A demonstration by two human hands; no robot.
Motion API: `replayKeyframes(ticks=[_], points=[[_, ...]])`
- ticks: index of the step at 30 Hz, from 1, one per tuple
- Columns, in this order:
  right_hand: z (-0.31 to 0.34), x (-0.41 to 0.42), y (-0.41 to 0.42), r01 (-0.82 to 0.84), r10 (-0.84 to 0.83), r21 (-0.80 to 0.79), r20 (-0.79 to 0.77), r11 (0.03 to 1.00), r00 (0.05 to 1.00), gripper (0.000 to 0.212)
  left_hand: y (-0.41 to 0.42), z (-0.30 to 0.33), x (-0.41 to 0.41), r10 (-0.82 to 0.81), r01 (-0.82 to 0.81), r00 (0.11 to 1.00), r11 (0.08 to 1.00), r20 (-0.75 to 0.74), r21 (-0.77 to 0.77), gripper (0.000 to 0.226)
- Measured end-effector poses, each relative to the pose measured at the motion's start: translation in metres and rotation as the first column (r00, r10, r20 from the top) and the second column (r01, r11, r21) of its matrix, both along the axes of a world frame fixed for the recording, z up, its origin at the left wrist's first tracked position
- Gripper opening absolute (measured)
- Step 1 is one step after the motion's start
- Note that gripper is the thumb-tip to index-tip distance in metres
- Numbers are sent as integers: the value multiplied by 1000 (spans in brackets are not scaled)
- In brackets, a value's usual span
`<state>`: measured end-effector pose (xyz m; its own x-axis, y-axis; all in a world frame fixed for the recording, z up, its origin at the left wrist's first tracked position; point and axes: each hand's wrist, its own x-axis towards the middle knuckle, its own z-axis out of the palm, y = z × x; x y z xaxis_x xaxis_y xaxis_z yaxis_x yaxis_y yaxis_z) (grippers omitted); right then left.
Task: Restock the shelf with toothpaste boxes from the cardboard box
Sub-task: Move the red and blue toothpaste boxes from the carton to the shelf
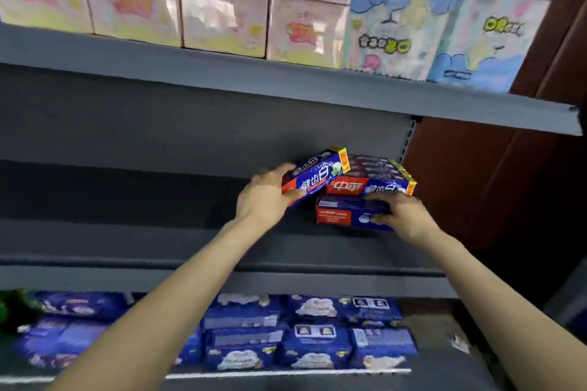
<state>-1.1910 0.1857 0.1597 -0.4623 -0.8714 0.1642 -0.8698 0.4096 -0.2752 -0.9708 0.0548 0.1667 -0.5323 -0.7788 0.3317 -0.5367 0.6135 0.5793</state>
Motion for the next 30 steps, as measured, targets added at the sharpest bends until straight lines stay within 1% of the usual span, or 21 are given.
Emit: replayKeyframes(ticks=[3,6,9,10,14,18,20,21,23,25,28,30], points=[[-2,-26,-8,-121,120,14,72,993,990,45,6,1,-18,63,-62,998,997,6,-36,52],[-5,-37,-12,-202,201,4,101,979,974,47,13,1,-26,98,-99,995,994,-17,-46,52],[-7,-44,-12,-251,251,-6,110,968,962,47,20,1,-32,121,-122,992,992,-34,-42,53],[-8,-44,-11,-260,259,8,82,965,962,46,22,1,-34,124,-126,991,991,-39,-46,54],[-4,-37,-2,-245,250,51,-121,968,961,52,26,0,-42,143,-147,988,988,-60,-56,54],[3,-33,3,-268,291,123,-256,956,922,60,30,0,-47,123,-129,986,990,-109,-52,53],[4,-32,1,-256,287,146,-267,956,920,66,31,0,-45,120,-128,984,990,-134,-59,54],[5,-32,-1,-247,276,141,-247,959,929,71,31,0,-44,119,-128,985,990,-126,-64,54],[7,-32,-5,-222,243,134,-165,966,956,84,34,-1,-43,115,-122,989,990,-96,-70,54],[7,-33,-7,-204,221,147,-114,968,969,90,35,-2,-42,107,-115,990,991,-96,-75,54],[8,-35,-9,-174,211,187,-195,967,958,91,37,-3,-41,109,-120,987,989,-119,-84,55],[10,-34,-8,-173,211,171,-238,970,948,88,38,-3,-40,118,-131,985,986,-129,-99,55]])
